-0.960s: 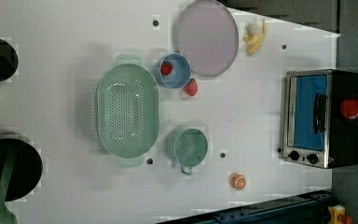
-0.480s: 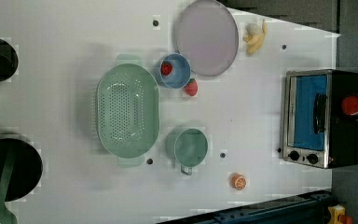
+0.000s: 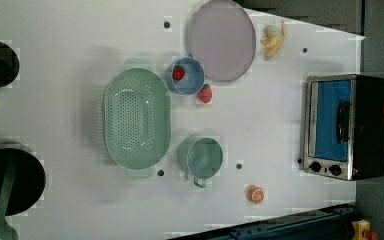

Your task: Pick Ketchup from oven and place it on table.

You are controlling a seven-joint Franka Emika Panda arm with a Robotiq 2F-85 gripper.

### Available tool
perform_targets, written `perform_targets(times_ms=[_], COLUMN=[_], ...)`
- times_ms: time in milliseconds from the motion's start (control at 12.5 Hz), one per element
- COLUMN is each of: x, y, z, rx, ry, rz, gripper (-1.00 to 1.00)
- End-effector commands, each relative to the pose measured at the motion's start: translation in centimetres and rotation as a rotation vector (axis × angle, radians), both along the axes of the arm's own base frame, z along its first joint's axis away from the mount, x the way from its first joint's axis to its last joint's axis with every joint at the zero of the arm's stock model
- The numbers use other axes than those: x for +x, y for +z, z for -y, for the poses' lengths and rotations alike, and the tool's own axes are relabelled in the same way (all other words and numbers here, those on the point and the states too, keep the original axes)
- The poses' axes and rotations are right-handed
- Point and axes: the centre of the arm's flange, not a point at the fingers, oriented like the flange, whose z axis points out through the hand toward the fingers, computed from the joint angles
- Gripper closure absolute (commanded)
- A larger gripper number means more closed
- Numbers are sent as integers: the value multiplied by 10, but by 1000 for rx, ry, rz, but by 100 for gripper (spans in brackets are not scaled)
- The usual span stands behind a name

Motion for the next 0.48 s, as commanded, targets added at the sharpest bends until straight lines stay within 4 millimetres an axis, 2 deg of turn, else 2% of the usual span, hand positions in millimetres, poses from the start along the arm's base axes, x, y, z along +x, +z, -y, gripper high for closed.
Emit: perform_targets(times_ms=[80,320,480], x=[26,31,35], y=[81,100,96], z=[-117,-211,-261], rx=[24,83,93], ry=[263,428,519], rz=[26,-16,-34], gripper=[-26,-26,-26])
